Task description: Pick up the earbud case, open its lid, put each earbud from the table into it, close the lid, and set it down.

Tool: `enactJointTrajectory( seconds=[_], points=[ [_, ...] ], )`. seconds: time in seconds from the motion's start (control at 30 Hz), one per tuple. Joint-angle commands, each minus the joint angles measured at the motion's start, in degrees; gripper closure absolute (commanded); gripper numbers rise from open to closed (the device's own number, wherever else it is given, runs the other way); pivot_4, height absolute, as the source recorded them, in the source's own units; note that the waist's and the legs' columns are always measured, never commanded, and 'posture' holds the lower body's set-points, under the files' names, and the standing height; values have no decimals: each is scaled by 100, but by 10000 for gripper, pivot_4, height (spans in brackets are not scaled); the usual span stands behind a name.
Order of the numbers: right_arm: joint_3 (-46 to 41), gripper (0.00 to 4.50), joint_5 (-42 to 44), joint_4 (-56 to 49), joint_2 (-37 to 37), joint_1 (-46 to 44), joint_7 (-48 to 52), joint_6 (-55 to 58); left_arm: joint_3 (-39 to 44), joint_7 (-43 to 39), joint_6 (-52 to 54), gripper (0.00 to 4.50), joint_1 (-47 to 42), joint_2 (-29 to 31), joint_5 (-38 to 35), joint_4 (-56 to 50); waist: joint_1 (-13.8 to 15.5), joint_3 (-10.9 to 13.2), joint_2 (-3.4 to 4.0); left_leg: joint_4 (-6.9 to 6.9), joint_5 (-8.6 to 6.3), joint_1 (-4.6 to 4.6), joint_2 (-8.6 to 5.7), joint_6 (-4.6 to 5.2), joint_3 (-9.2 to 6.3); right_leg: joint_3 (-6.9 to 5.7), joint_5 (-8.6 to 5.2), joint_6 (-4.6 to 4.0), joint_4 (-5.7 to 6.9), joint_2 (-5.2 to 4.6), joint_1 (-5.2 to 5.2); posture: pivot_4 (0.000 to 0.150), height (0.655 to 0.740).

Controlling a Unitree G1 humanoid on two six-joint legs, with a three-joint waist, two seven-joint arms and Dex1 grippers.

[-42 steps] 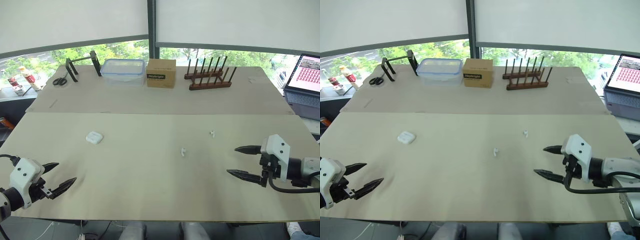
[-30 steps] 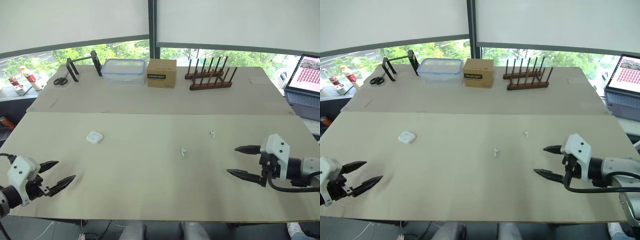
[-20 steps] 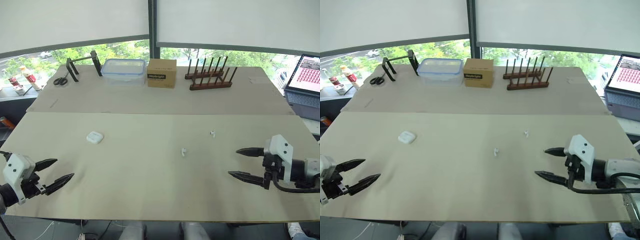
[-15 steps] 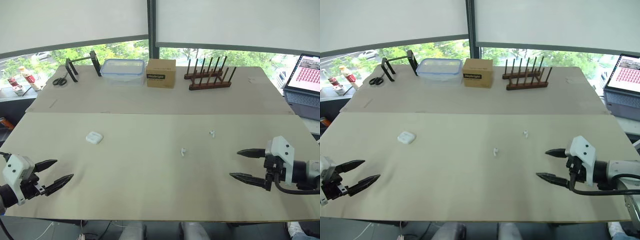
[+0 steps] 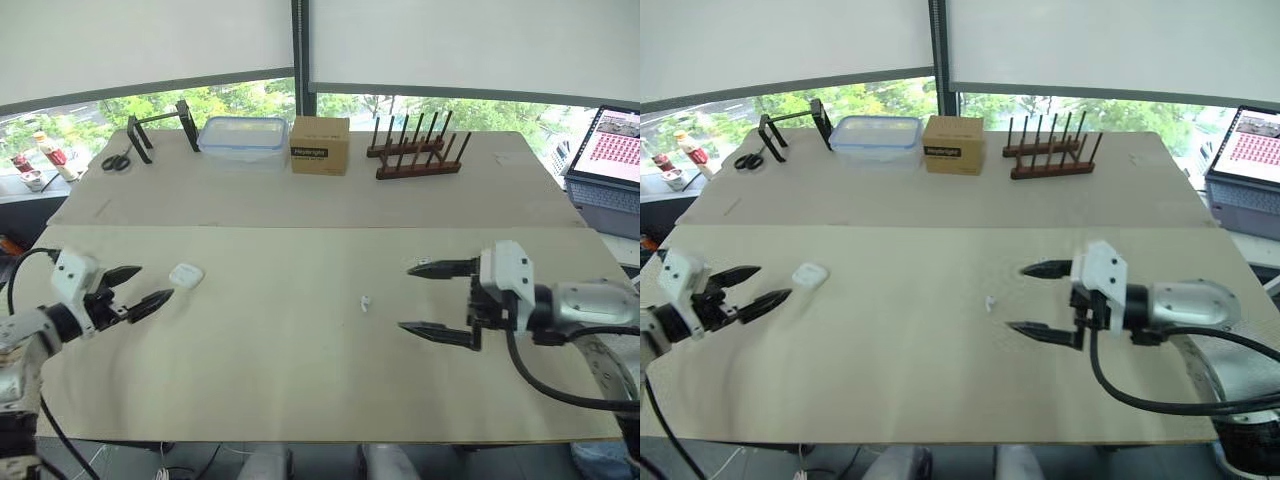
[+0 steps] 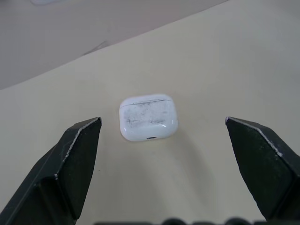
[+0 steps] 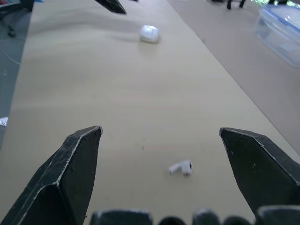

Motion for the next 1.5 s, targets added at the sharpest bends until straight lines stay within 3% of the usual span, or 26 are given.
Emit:
enactJointTrajectory(
  seconds=[0.03,0.53,1.0,1.03,1.1,1.13,1.17,1.3,1.5],
  points=[
    [95,216,170,-187,42,-193,-9,78,-182,53,-179,0,-306,-6,174,321,4,0,0,0,0,-3,0,0,-1,0,0,0,0,1,-2,1500,7400],
    [668,216,228,-356,291,-807,-273,394,-904,305,-824,0,-1379,-424,848,2025,10,0,-1,7,0,-5,-4,0,-1,0,1,0,15,2,-9,1500,7400],
    [676,216,257,-466,262,-730,-333,455,-1335,67,-1101,0,-2093,-604,1253,2971,15,-1,-2,23,0,-9,-23,0,1,-1,0,1,32,1,-10,1500,7400],
    [665,0,260,-481,260,-719,-344,458,-1324,41,-1061,5513,-2063,-585,1252,2973,14,-1,-2,24,0,-9,-22,0,1,-1,0,1,32,1,-10,1500,7400],
    [641,0,264,-520,257,-700,-375,468,-1317,-59,-946,11927,-1946,-513,1251,2924,10,-1,-2,26,0,-10,-22,0,0,-1,0,1,32,2,-10,1500,7400],
    [633,0,263,-537,256,-692,-390,470,-1316,-108,-902,17297,-1884,-478,1255,2891,8,-1,-2,26,0,-9,-21,1,0,-1,0,1,34,3,-10,1500,7400],
    [625,0,267,-549,259,-690,-408,478,-1306,-158,-862,18643,-1812,-443,1247,2853,4,-1,-2,26,0,-9,-21,1,0,-1,0,1,35,3,-10,1500,7400],
    [616,0,283,-566,255,-717,-466,494,-1163,-321,-622,18609,-1537,-476,979,2359,-52,-2,-1,26,-2,-2,-17,3,-3,0,0,1,35,3,-10,1500,7400],
    [526,0,439,-464,232,-789,-627,789,-1626,-565,-514,18609,-1240,-1017,606,-60,64,-1,-3,41,-2,-18,-9,4,-8,-1,0,3,31,-4,-11,1500,7400]
  ],
)
